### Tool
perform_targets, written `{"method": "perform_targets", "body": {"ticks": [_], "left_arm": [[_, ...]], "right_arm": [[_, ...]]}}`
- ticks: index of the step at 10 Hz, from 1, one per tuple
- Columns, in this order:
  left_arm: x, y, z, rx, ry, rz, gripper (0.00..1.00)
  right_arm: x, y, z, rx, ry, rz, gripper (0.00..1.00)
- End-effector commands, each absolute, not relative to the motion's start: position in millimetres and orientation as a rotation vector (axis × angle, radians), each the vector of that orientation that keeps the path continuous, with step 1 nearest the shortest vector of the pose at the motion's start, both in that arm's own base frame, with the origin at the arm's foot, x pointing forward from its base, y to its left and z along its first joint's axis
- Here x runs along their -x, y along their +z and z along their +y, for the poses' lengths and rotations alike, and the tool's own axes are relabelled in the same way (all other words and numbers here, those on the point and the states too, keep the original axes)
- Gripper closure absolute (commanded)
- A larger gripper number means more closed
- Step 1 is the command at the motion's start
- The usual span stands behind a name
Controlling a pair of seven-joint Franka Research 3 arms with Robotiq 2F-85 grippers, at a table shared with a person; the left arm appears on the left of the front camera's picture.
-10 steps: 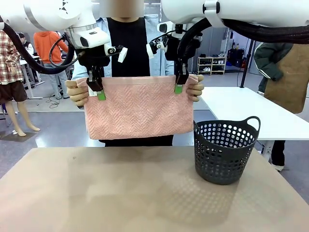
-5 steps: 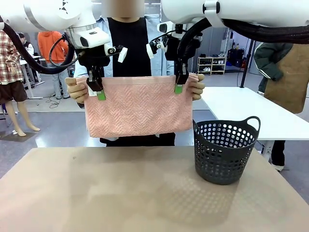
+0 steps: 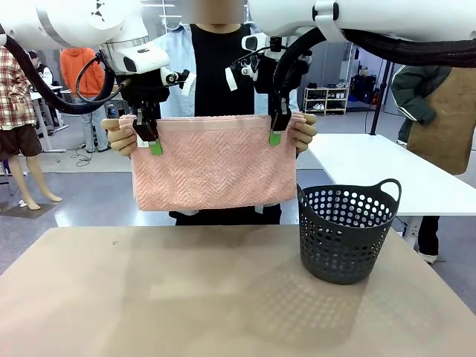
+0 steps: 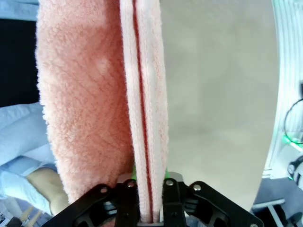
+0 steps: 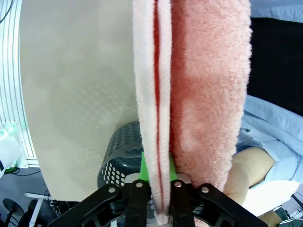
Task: Fold the towel.
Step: Release the end of the 100 cm Hotel Towel you were holding.
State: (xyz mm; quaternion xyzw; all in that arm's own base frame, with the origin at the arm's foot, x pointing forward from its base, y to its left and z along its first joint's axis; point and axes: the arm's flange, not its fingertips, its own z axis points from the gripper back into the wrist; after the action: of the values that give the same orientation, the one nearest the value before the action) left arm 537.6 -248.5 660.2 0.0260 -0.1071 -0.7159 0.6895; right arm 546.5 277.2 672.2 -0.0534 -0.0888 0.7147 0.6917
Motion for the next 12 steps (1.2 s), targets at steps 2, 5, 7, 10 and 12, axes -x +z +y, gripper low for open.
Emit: {"method": "perform_targets", "body": {"ticks": [2, 5, 7, 10, 12], "left_arm": [[-536, 667, -244, -0.050, -1.569, -0.261, 0.59], [-527, 682, -243, -0.050, -1.571, -0.323, 0.00], [-519, 691, -234, 0.029, -1.591, -0.354, 0.00], [-498, 729, -176, 0.155, -1.541, -0.539, 0.00], [-474, 740, -130, 0.251, -1.477, -0.636, 0.00]], "right_arm": [[-544, 673, 274, 0.080, 1.630, -0.173, 0.31], [-540, 686, 268, 0.069, 1.631, -0.215, 0.00], [-532, 707, 251, -0.040, 1.611, -0.304, 0.14], [-515, 735, 198, -0.231, 1.429, -0.487, 0.00], [-505, 746, 143, -0.335, 1.330, -0.540, 0.00]]}}
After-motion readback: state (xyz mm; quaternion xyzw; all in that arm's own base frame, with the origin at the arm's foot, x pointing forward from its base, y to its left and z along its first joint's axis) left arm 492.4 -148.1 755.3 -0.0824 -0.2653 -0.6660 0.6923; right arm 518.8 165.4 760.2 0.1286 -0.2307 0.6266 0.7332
